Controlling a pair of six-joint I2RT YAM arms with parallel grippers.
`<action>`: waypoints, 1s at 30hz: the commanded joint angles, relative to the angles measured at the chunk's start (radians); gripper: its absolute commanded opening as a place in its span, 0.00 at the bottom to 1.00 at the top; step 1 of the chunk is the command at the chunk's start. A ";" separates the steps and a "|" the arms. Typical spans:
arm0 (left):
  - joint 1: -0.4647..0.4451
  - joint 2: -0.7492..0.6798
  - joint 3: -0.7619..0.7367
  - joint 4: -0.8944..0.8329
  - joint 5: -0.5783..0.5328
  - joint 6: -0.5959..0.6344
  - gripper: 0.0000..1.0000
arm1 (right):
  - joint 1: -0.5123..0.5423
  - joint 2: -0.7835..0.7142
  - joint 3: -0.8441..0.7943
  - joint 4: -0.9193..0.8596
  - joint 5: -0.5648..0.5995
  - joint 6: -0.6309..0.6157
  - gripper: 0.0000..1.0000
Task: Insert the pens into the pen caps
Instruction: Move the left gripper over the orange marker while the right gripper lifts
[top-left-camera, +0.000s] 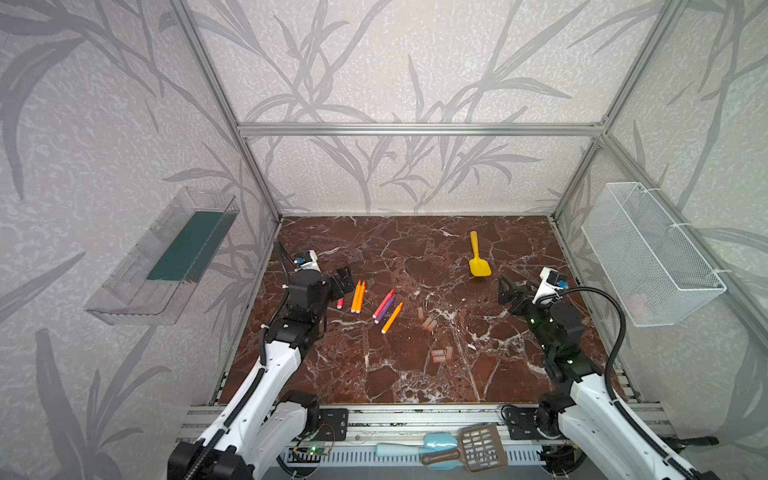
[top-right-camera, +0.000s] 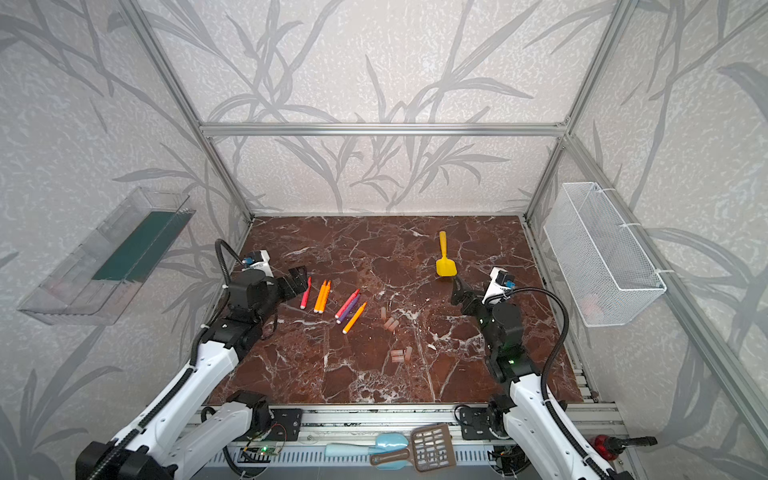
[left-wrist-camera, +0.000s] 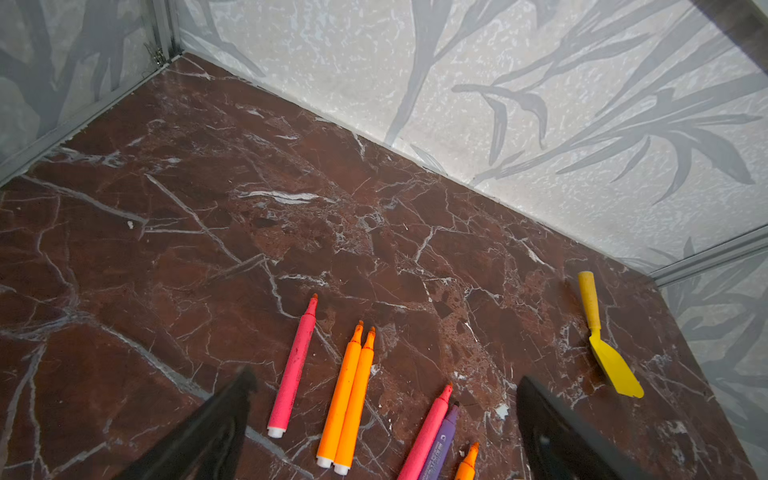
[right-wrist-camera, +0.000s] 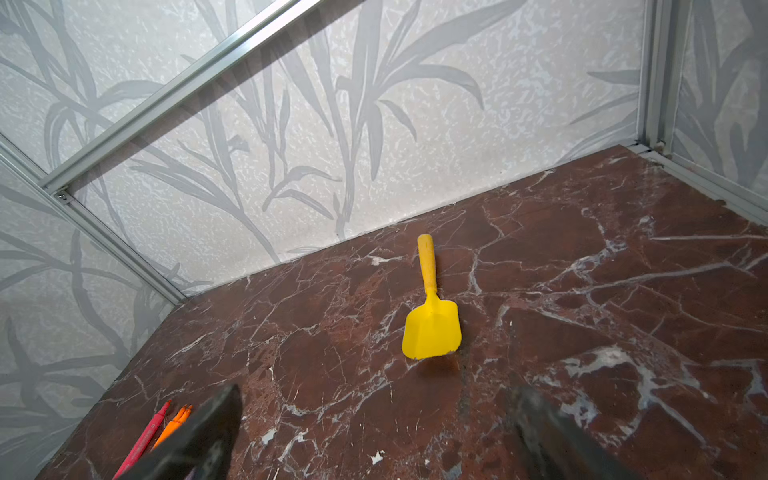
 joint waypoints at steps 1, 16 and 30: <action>0.003 -0.103 -0.081 0.111 -0.014 -0.078 0.99 | -0.004 0.046 0.045 -0.031 0.003 0.023 0.99; -0.102 -0.042 -0.040 -0.077 0.064 0.081 0.88 | -0.003 0.288 0.067 -0.026 0.220 0.008 1.00; -0.408 0.240 0.079 -0.261 -0.129 0.175 0.57 | -0.003 0.469 0.152 -0.054 0.293 0.043 0.92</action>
